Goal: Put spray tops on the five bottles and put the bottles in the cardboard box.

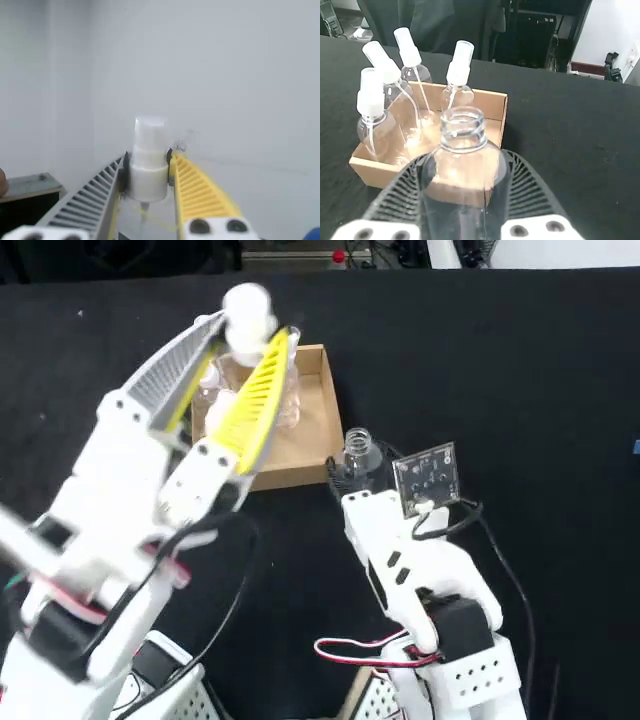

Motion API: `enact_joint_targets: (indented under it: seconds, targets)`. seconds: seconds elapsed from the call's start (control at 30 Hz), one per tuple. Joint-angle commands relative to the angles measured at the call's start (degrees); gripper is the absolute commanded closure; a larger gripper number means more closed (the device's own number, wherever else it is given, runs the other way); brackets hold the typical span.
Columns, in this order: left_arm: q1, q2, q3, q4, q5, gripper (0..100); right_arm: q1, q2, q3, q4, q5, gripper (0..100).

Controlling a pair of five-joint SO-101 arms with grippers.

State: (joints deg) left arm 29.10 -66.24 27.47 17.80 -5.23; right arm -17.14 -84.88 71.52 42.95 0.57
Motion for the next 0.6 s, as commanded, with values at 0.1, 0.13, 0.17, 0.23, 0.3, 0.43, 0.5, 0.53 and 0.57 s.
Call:
enact_joint_targets:
  seconds: [0.1, 0.13, 0.17, 0.23, 0.3, 0.43, 0.5, 0.53, 0.57]
  targets:
    - [3.8, 7.4, -10.9, 5.4, 6.2, 92, -1.2, -2.1, 3.0, -6.9, -0.4, 98.7]
    - [4.2, 7.8, -12.1, 6.2, 7.6, 92, -1.2, -2.1, 3.8, -7.6, -0.4, 98.7]
    - [4.6, 8.1, -12.9, 6.7, 8.5, 92, -1.2, -2.1, 4.5, -8.0, -0.4, 98.7]
    - [5.0, 8.6, -13.5, 6.9, 8.9, 92, -1.2, -2.1, 5.0, -8.2, -0.4, 98.7]
    - [5.0, 9.0, -13.6, 6.8, 9.1, 92, -1.2, -2.1, 5.0, -8.2, -0.4, 98.7]
    - [5.0, 9.1, -12.4, 6.9, 8.9, 92, -1.2, -2.1, 5.1, -8.4, -0.4, 98.7]
    - [5.0, 8.8, -11.5, 6.8, 8.8, 92, -1.2, -2.1, 5.1, -8.4, -0.4, 98.7]
    - [5.0, 8.8, -11.2, 6.8, 8.8, 92, -1.2, -2.1, 5.2, -8.4, -0.4, 98.7]
    - [5.0, 8.8, -10.9, 6.8, 8.8, 92, -1.2, -2.1, 5.3, -8.4, -0.4, 98.7]
